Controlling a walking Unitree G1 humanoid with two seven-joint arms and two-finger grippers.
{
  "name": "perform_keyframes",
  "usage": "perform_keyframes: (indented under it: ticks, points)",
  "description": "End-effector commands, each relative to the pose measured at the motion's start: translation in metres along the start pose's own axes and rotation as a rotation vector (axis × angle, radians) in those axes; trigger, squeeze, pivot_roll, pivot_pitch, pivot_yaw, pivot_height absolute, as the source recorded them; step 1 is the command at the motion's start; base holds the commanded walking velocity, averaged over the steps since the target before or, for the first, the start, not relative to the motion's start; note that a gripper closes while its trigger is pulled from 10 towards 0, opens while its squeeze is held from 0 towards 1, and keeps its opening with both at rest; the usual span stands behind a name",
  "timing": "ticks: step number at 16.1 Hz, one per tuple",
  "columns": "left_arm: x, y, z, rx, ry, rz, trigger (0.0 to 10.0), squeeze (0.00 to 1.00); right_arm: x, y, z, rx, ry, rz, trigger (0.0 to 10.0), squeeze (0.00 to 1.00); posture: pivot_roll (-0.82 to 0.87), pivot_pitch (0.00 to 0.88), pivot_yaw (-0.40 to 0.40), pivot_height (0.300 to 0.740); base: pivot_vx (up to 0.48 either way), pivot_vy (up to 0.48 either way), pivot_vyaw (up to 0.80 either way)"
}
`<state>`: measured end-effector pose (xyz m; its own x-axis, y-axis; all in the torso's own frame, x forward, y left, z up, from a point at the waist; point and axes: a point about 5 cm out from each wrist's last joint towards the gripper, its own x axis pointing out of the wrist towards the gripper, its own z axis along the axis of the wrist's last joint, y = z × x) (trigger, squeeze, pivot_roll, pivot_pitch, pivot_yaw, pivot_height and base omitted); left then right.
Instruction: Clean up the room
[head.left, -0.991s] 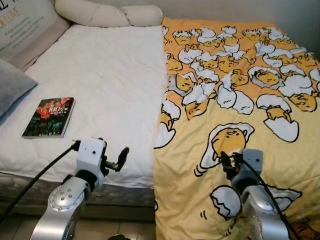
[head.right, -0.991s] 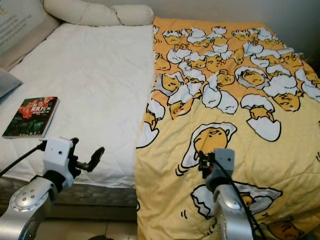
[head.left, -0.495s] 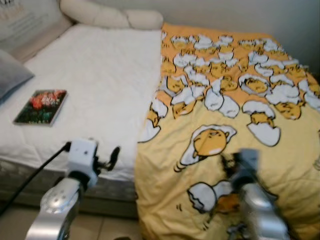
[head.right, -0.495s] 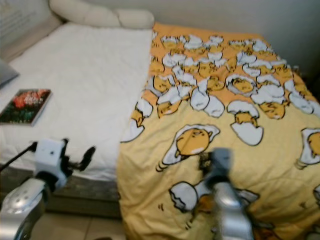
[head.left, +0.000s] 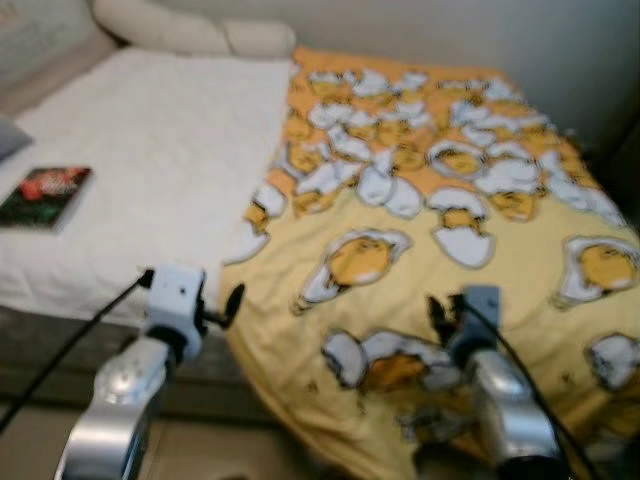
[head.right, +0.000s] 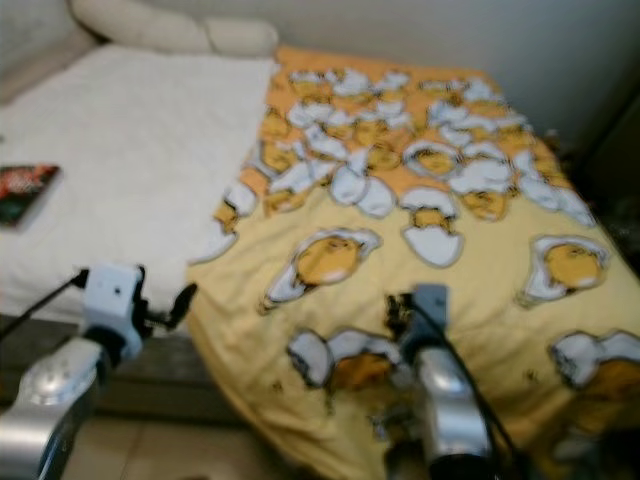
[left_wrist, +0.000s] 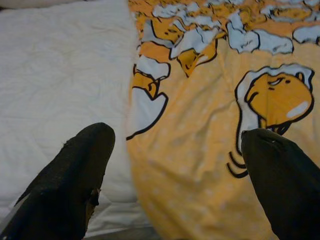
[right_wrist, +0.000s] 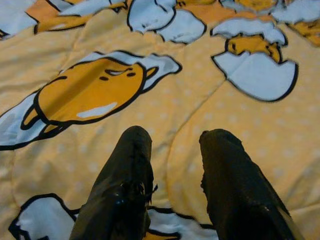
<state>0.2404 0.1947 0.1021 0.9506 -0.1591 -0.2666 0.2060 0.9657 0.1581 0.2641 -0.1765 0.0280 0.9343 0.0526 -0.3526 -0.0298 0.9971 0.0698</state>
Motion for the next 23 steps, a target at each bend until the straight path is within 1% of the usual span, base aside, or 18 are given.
perform_keyframes:
  ticks: [1, 3, 6, 9, 10, 12, 14, 16, 19, 22, 23]
  points:
    - [0.0038, -0.0001, 0.0028, 0.003, -0.003, 0.004, 10.0, 1.00, 0.0000, -0.0066, 0.0033, -0.016, -0.008, -0.018, 10.0, 0.00, 0.11, 0.000, -0.049, 0.740, 0.000, -0.334, 0.00]
    - [0.0056, 0.0014, 0.0065, 0.009, -0.008, 0.003, 10.0, 1.00, 0.0019, -0.0021, 0.0031, -0.020, -0.012, -0.009, 10.0, 0.00, 0.11, 0.000, -0.040, 0.740, 0.000, -0.334, 0.00]
    - [0.0064, 0.0008, 0.0100, -0.002, -0.019, -0.006, 10.0, 1.00, 0.0038, -0.0001, 0.0025, -0.033, -0.021, -0.019, 10.0, 0.00, 0.09, 0.000, -0.023, 0.740, 0.000, -0.333, 0.00]
    - [0.0045, -0.0025, 0.0080, -0.001, -0.014, -0.014, 10.0, 1.00, 0.0021, -0.0024, 0.0050, -0.010, -0.037, -0.050, 10.0, 0.00, 0.09, 0.000, -0.027, 0.740, 0.000, -0.333, 0.00]
    - [0.0034, -0.0029, 0.0067, 0.004, -0.009, -0.014, 10.0, 1.00, 0.0007, -0.0037, 0.0060, 0.011, -0.046, -0.064, 10.0, 0.00, 0.11, 0.000, -0.038, 0.740, 0.000, -0.334, 0.00]
    - [0.0027, 0.0013, 0.0079, 0.041, -0.002, -0.003, 10.0, 1.00, -0.0015, -0.0019, 0.0036, 0.040, -0.043, -0.069, 10.0, 0.00, 0.13, 0.000, -0.047, 0.740, 0.000, -0.330, 0.00]
    - [0.0033, 0.0053, 0.0100, 0.037, -0.006, 0.007, 10.0, 1.00, -0.0026, -0.0004, 0.0063, 0.006, -0.056, -0.075, 10.0, 0.00, 0.11, 0.000, -0.034, 0.740, 0.000, -0.332, 0.00]
    - [0.0036, 0.0051, 0.0098, 0.038, -0.006, 0.011, 10.0, 1.00, -0.0033, 0.0005, 0.0083, 0.010, -0.068, -0.070, 10.0, 0.00, 0.11, 0.000, -0.032, 0.740, 0.000, -0.332, 0.00]
    - [0.0041, 0.0062, 0.0074, 0.033, -0.003, 0.015, 10.0, 1.00, -0.0019, -0.0006, 0.0090, -0.020, -0.069, -0.083, 10.0, 0.00, 0.09, 0.000, -0.031, 0.740, 0.000, -0.333, 0.00]
    - [0.0054, 0.0061, 0.0071, 0.055, -0.006, 0.008, 10.0, 1.00, 0.0002, -0.0019, 0.0101, -0.007, -0.069, -0.110, 10.0, 0.00, 0.10, 0.000, -0.034, 0.740, 0.000, -0.333, 0.00]
    - [0.0059, 0.0053, 0.0081, 0.037, -0.019, 0.012, 10.0, 1.00, 0.0001, -0.0033, 0.0091, 0.015, -0.065, -0.127, 10.0, 0.00, 0.10, 0.000, -0.034, 0.740, 0.000, 0.000, -0.80]
